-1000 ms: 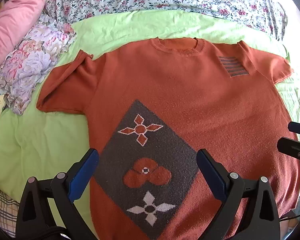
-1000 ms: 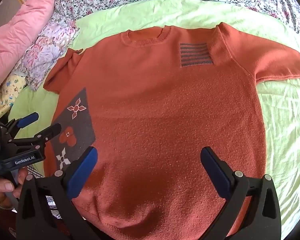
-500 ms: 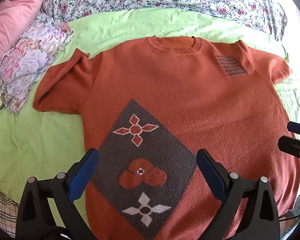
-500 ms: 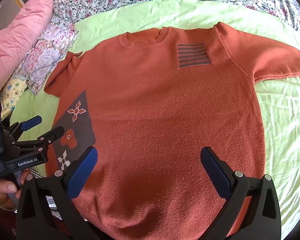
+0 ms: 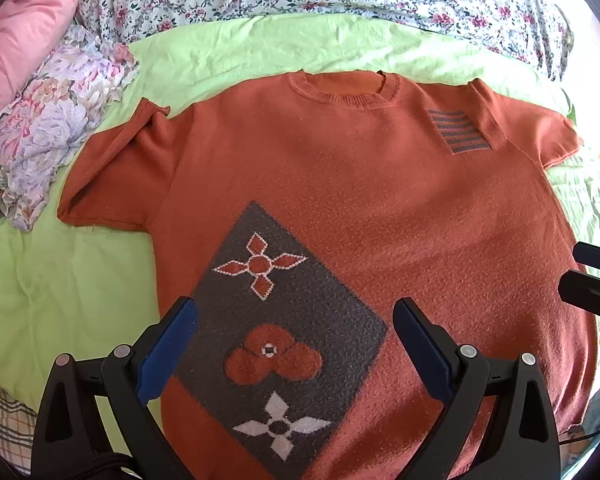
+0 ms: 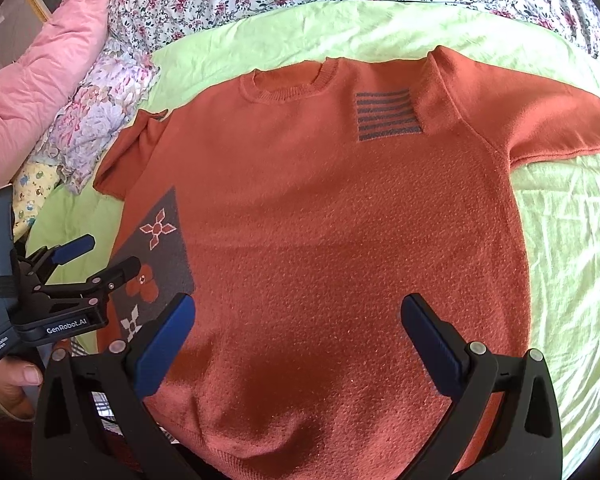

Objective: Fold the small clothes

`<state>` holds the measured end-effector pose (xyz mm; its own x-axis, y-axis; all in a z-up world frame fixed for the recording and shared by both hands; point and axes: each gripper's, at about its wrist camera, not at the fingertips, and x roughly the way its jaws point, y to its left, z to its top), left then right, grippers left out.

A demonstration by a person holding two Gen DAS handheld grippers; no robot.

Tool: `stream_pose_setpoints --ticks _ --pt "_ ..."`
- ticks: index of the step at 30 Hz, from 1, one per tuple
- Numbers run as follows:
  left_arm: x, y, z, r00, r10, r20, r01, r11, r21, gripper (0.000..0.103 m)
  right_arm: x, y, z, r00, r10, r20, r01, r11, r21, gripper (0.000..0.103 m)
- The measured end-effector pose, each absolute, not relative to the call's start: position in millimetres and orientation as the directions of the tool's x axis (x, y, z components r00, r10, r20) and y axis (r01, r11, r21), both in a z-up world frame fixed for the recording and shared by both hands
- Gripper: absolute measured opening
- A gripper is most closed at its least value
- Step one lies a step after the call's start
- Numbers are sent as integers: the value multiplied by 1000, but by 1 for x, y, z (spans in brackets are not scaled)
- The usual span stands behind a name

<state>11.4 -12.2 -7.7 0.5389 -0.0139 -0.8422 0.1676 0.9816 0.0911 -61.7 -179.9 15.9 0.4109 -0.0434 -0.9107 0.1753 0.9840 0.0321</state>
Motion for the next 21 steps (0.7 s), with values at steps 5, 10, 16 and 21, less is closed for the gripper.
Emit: stream_pose_setpoints --ticks 5,10,16,21 --pt "15 -16 -8 529 2 -848 172 979 109 99 -61 -184 17 411 -37 -911 179 983 41 102" --pt "18 -19 -9 516 -3 -857 175 979 102 99 -60 -188 17 413 -36 -910 182 982 43 102" --pt "24 -20 -8 526 -26 -850 171 982 76 99 -60 -199 19 431 -19 -902 196 978 74 102" --pt "35 -25 -9 523 -31 -852 163 985 64 99 -60 -215 23 462 -7 -887 222 969 108 102"
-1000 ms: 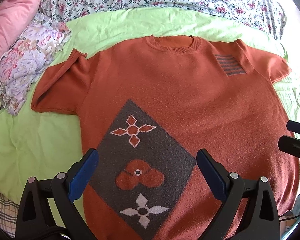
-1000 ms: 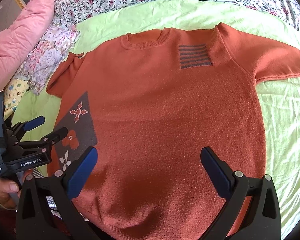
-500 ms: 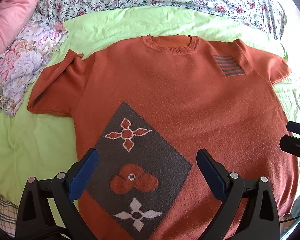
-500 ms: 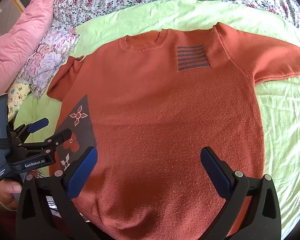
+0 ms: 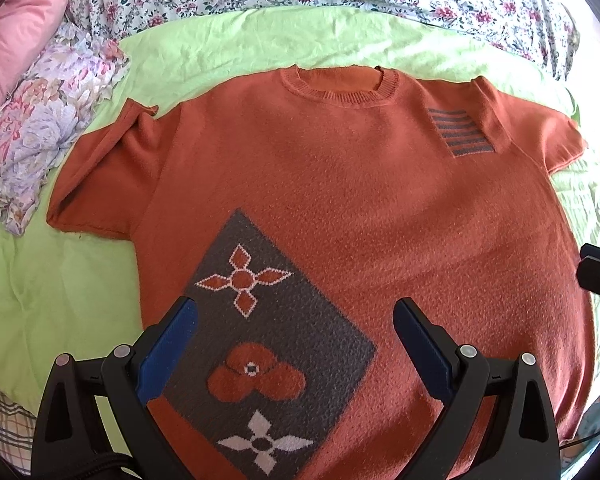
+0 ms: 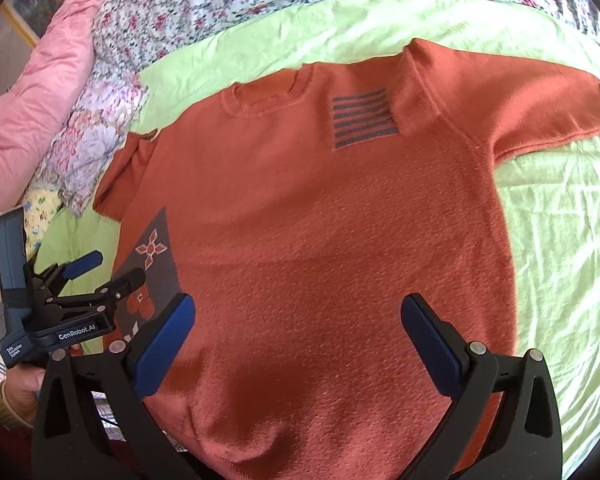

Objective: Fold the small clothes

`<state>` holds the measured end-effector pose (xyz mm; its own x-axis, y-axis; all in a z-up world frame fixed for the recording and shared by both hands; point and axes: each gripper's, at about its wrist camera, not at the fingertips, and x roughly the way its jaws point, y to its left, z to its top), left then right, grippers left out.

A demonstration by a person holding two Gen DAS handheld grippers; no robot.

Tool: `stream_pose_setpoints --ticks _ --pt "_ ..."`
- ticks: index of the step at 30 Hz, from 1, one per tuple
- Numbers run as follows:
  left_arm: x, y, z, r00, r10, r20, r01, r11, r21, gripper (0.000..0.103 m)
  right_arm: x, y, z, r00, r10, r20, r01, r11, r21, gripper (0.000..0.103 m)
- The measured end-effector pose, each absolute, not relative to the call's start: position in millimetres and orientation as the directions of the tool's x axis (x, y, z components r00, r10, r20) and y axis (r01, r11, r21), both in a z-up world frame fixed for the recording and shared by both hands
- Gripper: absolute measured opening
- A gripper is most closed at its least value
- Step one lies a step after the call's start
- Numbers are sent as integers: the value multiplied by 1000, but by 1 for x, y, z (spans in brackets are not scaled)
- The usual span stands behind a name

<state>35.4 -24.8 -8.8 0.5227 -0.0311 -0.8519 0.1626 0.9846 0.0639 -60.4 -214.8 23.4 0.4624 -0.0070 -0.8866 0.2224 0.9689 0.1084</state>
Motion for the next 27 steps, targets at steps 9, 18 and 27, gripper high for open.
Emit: stream_pose_setpoints --ticks 9,18,27 --pt "73 -32 -4 502 -50 -864 128 992 17 99 -66 -299 40 487 -73 -870 407 901 152 102" --pt "129 -56 1 477 -44 -878 104 995 6 99 -82 -437 79 528 -231 -817 654 725 218 97" --pt "171 -82 -6 467 -16 -884 108 993 39 99 -85 -577 115 555 -361 -749 785 525 328 73"
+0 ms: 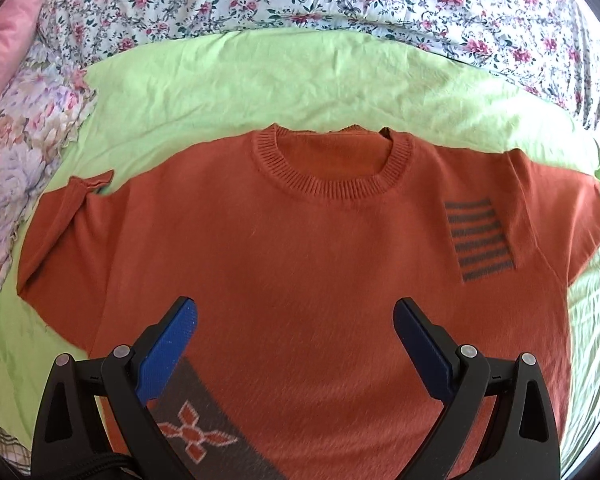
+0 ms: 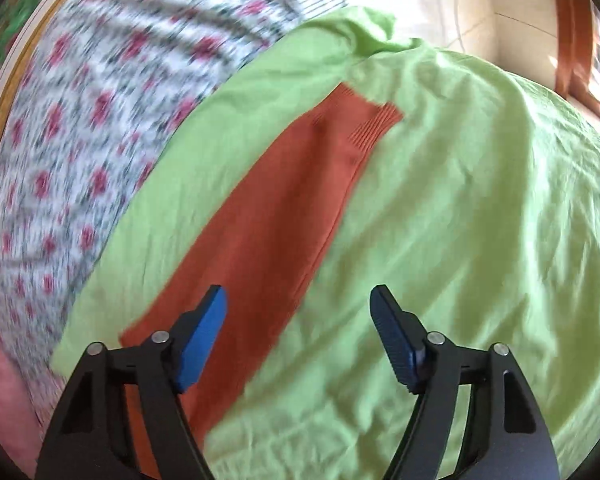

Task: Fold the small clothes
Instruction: 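Grasp the sleeve cuff by the striped patch with the right gripper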

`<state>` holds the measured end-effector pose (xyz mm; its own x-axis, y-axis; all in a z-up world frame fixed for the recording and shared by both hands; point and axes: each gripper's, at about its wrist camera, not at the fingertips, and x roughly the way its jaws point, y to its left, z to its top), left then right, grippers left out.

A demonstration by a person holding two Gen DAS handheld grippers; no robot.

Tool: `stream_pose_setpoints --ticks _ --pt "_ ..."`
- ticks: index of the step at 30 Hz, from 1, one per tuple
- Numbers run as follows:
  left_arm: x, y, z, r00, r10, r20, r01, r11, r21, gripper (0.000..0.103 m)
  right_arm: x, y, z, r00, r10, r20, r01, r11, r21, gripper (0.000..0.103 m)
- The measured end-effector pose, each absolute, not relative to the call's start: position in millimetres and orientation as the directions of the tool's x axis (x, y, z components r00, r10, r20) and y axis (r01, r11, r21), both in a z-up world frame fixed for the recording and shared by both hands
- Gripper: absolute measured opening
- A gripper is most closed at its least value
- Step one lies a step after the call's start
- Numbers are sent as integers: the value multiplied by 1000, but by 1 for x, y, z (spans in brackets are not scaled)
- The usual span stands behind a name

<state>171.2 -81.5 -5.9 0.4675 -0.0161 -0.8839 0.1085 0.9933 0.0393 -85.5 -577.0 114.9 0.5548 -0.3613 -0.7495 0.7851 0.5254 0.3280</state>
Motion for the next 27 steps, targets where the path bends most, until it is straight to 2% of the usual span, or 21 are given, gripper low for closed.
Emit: stream_pose_setpoints --ticks 5,10,12,14,15,16,21,27 --pt "184 -94 -20 442 0 -897 106 993 52 99 -77 -636 116 554 -386 -738 811 452 372 67" --pt "193 -106 -30 429 18 -903 103 992 69 99 -68 -688 107 538 -405 -739 833 388 394 65" --pt "198 -109 -34 418 20 -908 96 993 66 99 -65 -705 101 536 -406 -740 838 361 409 60" --pt "202 -111 -38 410 19 -912 89 994 60 99 -60 -717 98 508 -418 -753 854 359 377 39" --pt "204 -112 -40 408 17 -913 87 995 57 99 -58 -719 98 498 -425 -756 858 370 357 31" --pt "205 -113 -40 411 11 -911 87 995 51 99 -56 -719 101 496 -430 -754 856 389 341 11" --pt "203 -114 -42 410 -5 -912 92 995 36 99 -42 -673 129 593 -388 -705 766 541 346 8" --pt "189 -91 -32 429 -20 -903 80 997 16 99 1 -542 143 722 -118 -682 524 736 428 8"
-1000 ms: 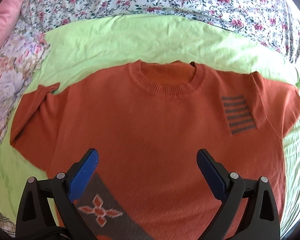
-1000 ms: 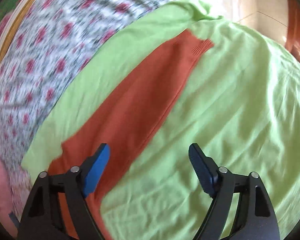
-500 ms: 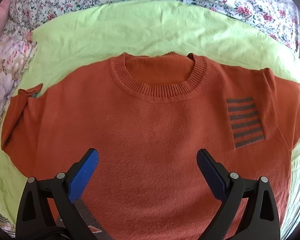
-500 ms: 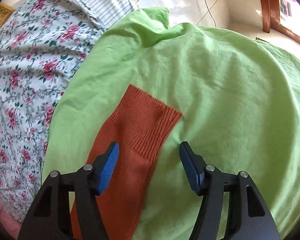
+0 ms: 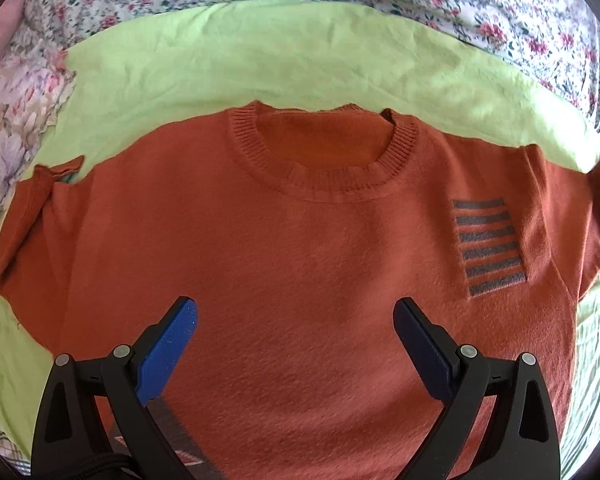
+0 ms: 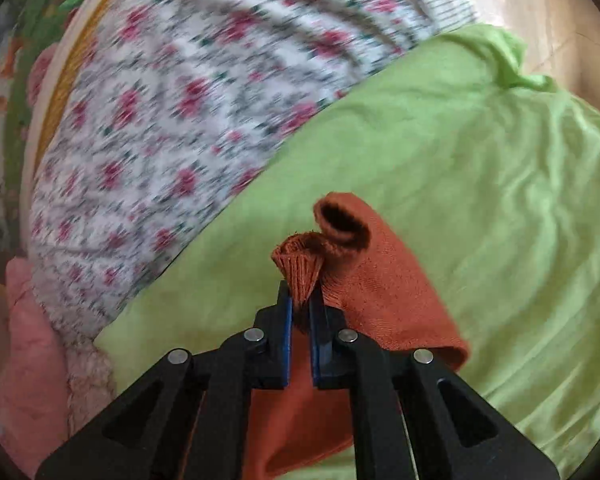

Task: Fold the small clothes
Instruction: 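Grasp the sleeve cuff by the striped patch with the right gripper, then carry the held sleeve across the sweater body toward the other sleeve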

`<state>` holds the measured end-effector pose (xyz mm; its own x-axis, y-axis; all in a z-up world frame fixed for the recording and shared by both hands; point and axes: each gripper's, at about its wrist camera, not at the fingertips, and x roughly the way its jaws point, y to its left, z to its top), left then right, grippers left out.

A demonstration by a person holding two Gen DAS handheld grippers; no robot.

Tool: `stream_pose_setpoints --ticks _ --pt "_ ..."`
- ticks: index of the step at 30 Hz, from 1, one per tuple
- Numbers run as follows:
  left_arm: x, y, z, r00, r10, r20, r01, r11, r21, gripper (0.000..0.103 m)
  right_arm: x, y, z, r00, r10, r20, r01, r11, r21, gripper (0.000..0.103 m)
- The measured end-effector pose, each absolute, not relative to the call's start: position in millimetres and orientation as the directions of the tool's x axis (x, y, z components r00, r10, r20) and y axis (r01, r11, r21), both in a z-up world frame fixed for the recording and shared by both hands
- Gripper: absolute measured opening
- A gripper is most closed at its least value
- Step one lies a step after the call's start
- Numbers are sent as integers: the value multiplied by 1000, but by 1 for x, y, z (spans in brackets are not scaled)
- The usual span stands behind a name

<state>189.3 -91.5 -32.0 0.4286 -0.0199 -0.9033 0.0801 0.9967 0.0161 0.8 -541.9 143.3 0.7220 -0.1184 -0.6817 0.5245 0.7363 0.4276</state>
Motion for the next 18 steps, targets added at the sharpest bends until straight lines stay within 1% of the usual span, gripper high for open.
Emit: stream_pose_setpoints --ticks 3,7,10,13,18 --pt "179 -71 -26 438 -25 -899 73 997 7 99 30 -465 127 727 60 -684 392 781 486 8" --pt "159 -36 -16 460 -42 -887 56 998 -18 99 73 -365 88 669 277 -690 252 788 561 8" --pt "147 -9 -12 462 -58 -885 31 998 -49 99 100 -303 54 612 382 -693 199 773 602 8" --pt "136 17 -11 467 -71 -882 -1 997 -80 99 124 -255 18 550 461 -696 180 748 638 8" --pt "125 52 -12 463 -96 -881 -41 991 -130 99 157 -187 -29 459 535 -709 157 737 657 8"
